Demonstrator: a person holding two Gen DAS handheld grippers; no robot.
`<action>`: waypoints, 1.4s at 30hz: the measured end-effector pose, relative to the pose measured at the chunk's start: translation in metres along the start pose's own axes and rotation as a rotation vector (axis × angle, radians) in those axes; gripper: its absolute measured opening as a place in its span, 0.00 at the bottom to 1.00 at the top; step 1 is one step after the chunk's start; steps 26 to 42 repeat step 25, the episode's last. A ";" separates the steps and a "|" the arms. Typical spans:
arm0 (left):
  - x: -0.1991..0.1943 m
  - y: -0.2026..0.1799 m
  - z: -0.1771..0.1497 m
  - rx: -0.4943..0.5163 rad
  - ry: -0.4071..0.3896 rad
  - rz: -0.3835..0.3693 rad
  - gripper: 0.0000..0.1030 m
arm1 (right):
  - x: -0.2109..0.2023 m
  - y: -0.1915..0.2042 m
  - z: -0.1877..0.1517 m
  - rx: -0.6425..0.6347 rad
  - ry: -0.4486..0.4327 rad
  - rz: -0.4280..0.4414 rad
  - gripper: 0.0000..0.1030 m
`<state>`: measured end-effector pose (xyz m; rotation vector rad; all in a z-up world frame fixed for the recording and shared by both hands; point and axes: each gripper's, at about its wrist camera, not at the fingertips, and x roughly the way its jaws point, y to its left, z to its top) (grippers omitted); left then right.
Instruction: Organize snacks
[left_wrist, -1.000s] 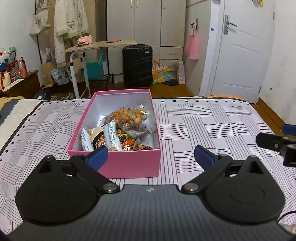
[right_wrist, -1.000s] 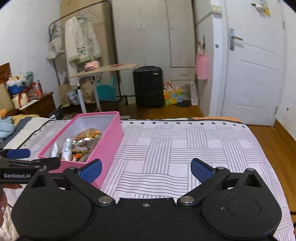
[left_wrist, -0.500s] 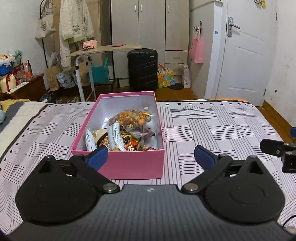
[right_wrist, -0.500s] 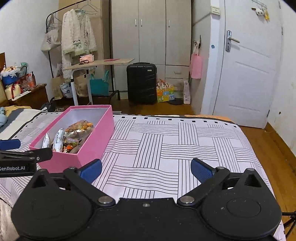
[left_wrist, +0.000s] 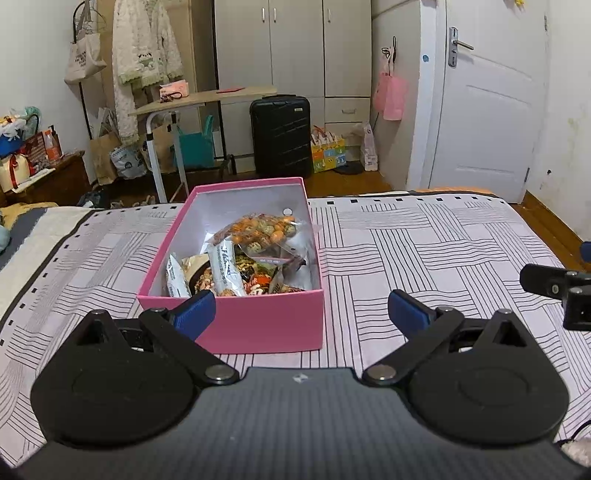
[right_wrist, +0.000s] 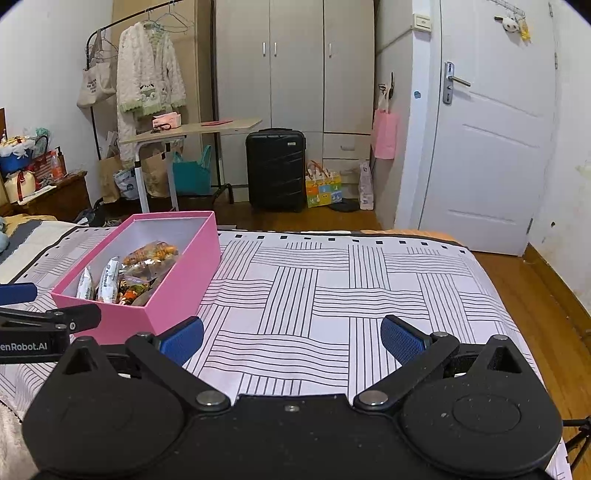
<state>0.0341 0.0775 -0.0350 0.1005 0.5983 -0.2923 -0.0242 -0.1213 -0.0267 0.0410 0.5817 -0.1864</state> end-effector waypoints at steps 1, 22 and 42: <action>0.001 0.000 0.000 0.000 0.005 0.004 0.98 | 0.000 0.000 0.000 -0.001 0.001 -0.001 1.00; 0.006 -0.001 -0.003 -0.003 0.025 0.054 0.98 | 0.008 -0.004 -0.001 0.002 0.021 -0.004 1.00; 0.005 -0.001 -0.002 -0.005 0.018 0.054 0.98 | 0.009 -0.004 -0.001 0.003 0.025 -0.002 1.00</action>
